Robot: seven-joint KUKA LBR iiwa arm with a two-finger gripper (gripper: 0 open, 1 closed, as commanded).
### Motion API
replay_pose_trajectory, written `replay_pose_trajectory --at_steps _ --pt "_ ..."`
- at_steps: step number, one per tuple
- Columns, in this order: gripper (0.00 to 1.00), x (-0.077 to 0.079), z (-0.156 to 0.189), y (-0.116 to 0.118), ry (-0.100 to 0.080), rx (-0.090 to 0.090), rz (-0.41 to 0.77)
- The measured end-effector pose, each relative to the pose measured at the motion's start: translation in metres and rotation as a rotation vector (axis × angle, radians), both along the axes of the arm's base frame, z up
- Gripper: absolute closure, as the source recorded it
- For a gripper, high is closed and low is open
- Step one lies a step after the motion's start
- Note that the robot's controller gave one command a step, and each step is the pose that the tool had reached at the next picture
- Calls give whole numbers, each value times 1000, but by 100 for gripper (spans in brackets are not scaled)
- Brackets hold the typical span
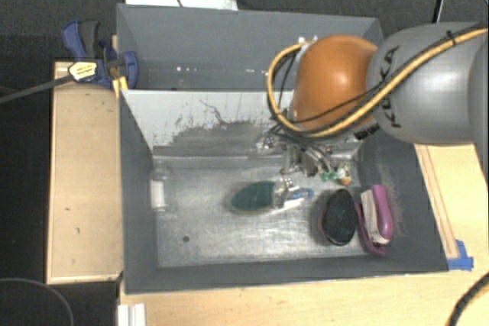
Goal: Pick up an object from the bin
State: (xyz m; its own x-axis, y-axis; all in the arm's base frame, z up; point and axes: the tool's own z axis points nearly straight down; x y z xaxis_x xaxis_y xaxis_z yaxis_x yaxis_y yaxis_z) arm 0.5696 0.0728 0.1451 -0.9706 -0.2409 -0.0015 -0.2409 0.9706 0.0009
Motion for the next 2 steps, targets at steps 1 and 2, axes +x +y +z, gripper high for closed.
replay_pose_trajectory --at_steps 1,2 --pt "0 -32 -71 4 -5 1 -264" --pt "100 -29 -69 4 -15 4 -266"
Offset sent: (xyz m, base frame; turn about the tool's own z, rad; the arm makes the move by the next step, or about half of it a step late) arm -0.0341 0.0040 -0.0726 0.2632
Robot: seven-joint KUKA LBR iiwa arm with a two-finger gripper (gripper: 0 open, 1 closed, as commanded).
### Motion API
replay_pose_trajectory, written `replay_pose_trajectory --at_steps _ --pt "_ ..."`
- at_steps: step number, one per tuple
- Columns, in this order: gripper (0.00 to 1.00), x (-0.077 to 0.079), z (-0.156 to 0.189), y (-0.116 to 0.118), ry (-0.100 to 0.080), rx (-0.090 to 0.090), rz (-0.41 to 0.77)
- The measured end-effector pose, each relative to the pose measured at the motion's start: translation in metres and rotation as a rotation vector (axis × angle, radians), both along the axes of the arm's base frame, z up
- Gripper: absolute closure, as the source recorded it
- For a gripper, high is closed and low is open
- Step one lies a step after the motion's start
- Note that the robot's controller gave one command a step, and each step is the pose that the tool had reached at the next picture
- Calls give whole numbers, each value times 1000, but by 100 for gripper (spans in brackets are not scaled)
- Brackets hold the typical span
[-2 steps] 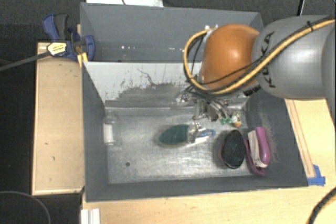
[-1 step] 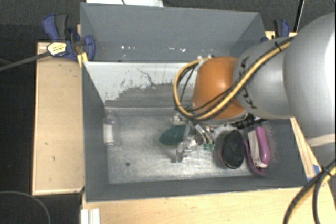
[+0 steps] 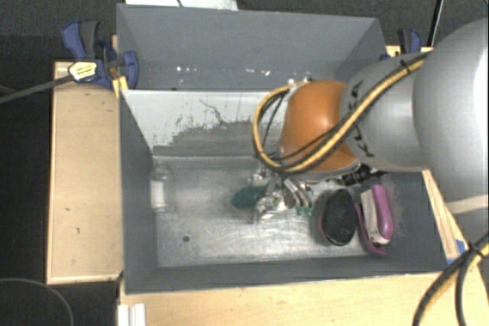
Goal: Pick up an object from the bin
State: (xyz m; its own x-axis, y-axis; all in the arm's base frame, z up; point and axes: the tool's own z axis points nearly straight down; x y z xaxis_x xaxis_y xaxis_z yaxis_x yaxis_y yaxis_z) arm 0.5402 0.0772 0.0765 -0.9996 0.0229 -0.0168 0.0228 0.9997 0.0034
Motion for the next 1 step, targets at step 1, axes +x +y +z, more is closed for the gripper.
replay_pose_trajectory --at_steps 1 --pt "100 -7 129 2 7 -4 169"
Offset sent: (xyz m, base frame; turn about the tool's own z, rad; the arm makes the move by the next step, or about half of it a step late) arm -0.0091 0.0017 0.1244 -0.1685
